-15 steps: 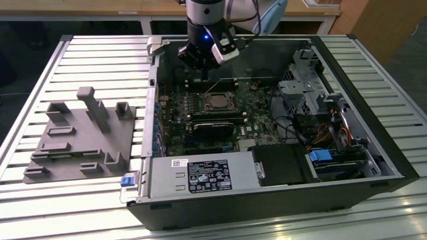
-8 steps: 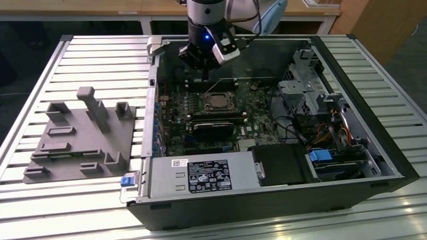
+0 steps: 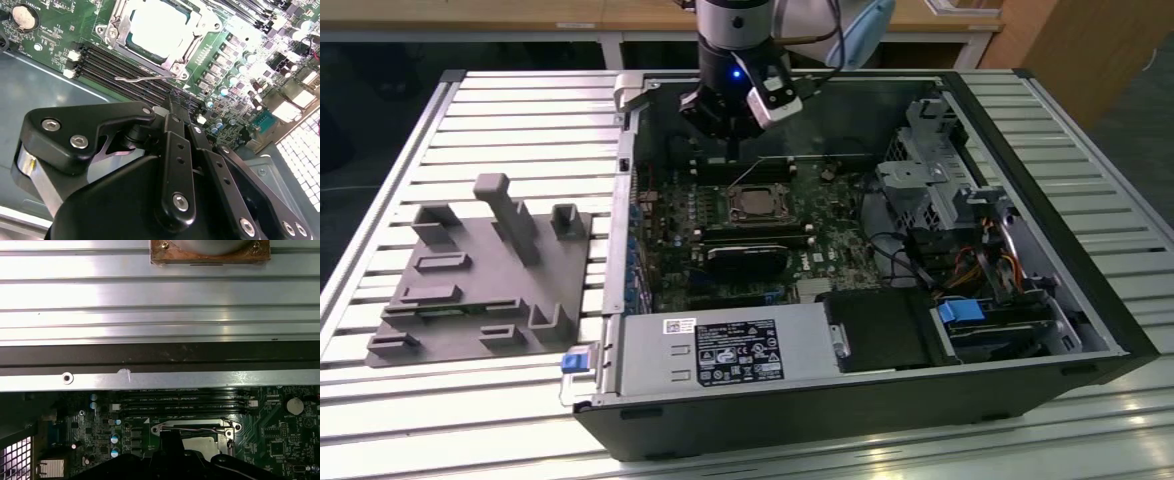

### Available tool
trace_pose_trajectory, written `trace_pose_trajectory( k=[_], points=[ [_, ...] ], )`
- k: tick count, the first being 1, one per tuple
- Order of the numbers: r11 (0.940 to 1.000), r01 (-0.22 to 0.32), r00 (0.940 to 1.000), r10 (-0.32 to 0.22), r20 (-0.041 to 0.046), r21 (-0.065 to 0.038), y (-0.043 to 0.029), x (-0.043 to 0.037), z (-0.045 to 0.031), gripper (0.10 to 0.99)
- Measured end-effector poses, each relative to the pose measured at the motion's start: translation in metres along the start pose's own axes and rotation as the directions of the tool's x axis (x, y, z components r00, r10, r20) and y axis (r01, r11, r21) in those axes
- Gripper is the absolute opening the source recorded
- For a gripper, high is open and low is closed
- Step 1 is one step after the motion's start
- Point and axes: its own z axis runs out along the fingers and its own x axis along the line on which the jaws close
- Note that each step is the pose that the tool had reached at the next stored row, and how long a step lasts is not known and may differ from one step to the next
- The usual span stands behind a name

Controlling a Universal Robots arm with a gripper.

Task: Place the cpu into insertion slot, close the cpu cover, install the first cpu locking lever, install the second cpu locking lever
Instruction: 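Install the first cpu locking lever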

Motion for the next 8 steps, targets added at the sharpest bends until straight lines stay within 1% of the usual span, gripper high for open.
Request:
trace_pose_trajectory(
  k=[8],
  points=[
    [1.0, 0.0, 1.0, 0.0, 0.0, 0.0, 0.0001, -0.002, 0.0001, 0.106]
  ],
)
